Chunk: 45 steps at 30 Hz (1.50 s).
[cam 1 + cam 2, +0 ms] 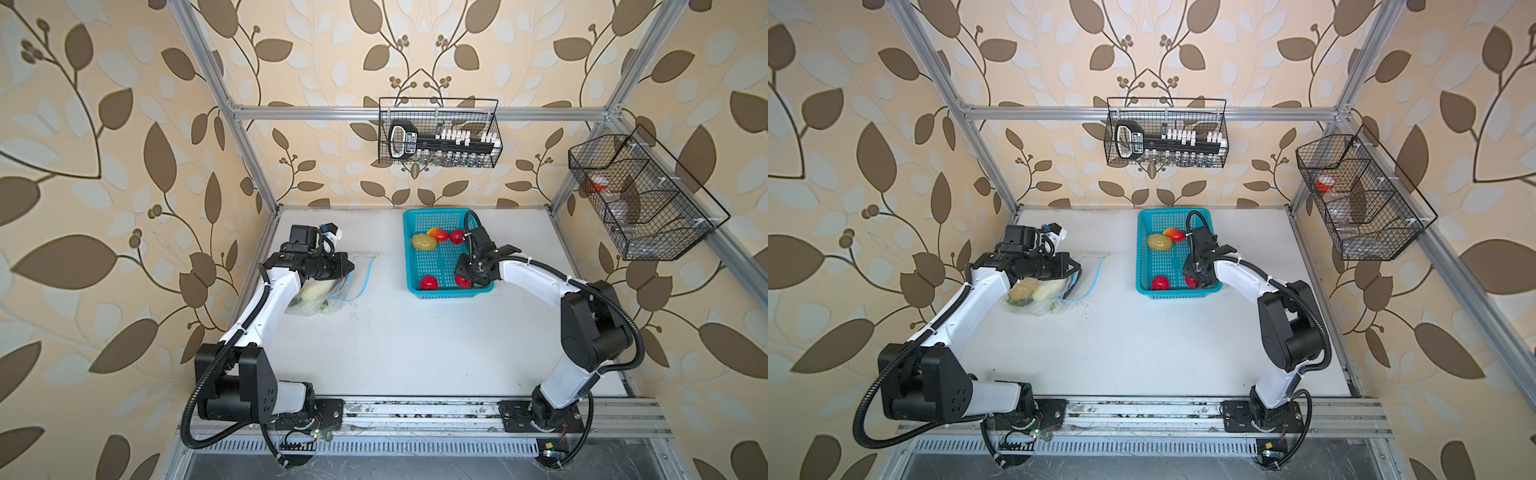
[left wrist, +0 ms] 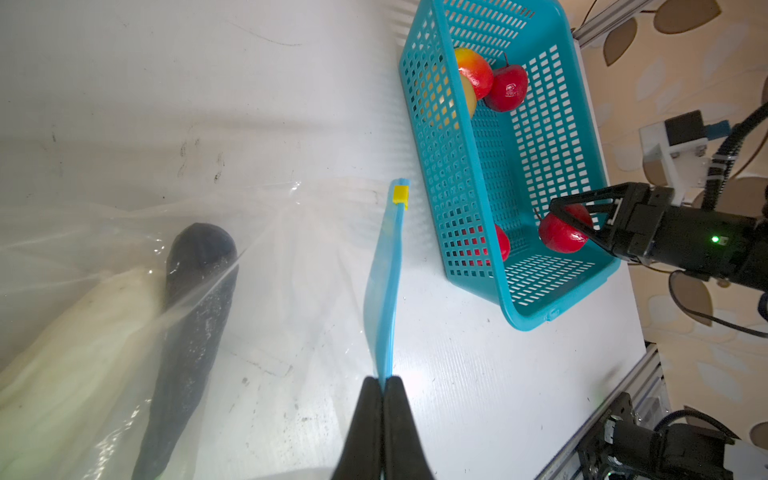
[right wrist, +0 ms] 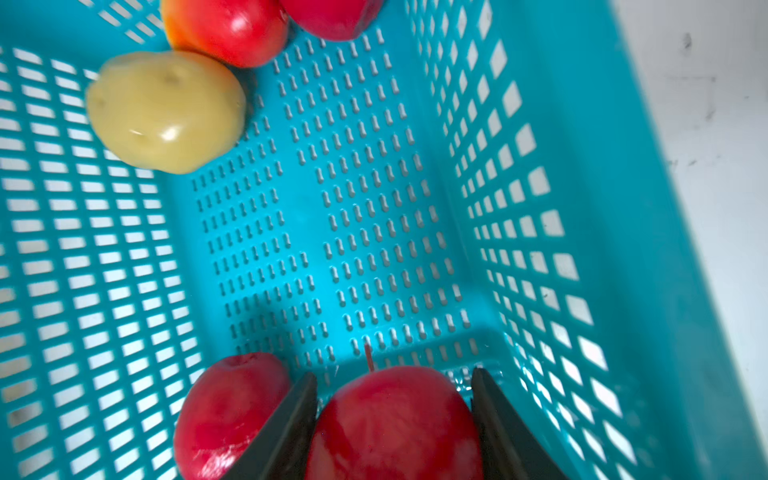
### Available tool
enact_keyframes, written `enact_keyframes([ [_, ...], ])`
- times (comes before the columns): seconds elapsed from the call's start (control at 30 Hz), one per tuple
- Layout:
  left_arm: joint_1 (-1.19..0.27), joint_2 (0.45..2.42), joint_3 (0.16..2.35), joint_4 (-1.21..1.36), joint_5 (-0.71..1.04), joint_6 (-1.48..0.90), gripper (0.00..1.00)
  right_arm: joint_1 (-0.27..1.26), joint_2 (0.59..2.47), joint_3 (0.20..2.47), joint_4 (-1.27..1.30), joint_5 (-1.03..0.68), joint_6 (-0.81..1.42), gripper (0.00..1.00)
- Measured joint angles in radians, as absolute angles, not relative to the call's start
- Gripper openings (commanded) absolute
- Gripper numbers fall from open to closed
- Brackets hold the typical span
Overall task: Place the food in the zip-top bag and seal the zipper
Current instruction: 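Close the right gripper on the red radish and lift it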
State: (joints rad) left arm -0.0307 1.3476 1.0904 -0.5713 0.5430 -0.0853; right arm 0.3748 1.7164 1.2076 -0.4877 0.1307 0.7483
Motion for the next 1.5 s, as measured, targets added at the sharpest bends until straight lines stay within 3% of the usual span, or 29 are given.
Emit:
enact_keyframes([
  [0.5, -0.024, 1.348, 1.09, -0.57, 0.542, -0.085, 0.0, 0.363, 1.65, 1.104, -0.376, 0.101, 0.772, 0.26],
  [0.67, -0.022, 1.348, 1.09, -0.571, 0.542, -0.085, 0.0, 0.348, 1.629, 1.069, -0.319, 0.069, 0.787, 0.18],
  [1.5, -0.011, 1.334, 1.077, -0.561, 0.576, -0.081, 0.0, 0.348, 1.525, 0.992, -0.159, -0.033, 0.876, 0.2],
])
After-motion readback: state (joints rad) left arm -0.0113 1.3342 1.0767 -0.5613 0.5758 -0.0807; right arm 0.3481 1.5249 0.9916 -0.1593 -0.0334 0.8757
